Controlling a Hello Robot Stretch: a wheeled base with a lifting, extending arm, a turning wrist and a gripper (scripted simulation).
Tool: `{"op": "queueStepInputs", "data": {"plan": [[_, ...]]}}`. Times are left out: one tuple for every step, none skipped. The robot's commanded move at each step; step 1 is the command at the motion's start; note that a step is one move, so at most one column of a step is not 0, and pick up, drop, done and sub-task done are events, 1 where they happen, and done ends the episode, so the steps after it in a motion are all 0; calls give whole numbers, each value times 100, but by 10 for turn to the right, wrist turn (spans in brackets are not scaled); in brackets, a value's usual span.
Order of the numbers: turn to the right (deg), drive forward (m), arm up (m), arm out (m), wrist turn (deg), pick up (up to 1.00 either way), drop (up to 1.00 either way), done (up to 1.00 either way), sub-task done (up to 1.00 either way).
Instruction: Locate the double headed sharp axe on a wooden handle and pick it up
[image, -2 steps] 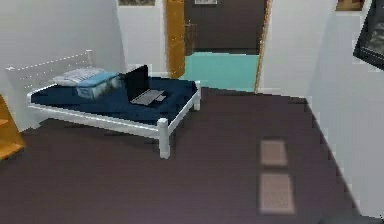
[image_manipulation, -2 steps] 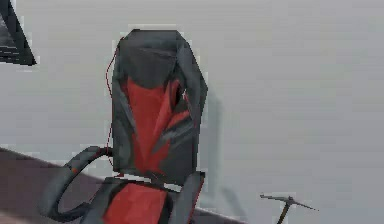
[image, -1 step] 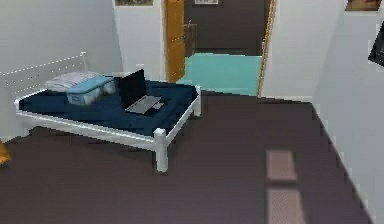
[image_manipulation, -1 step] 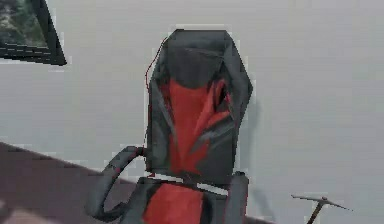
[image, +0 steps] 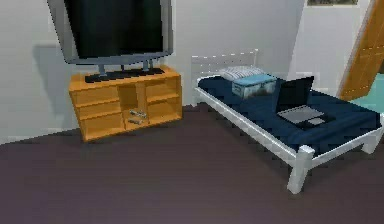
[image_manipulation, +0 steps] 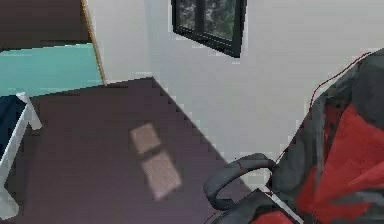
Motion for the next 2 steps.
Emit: {"op": "queueStepInputs", "data": {"plan": [[-240, 0, 0, 0, 0, 0, 0, 0, 0], [0, 30, 0, 0, 0, 0, 0, 0, 0]]}}
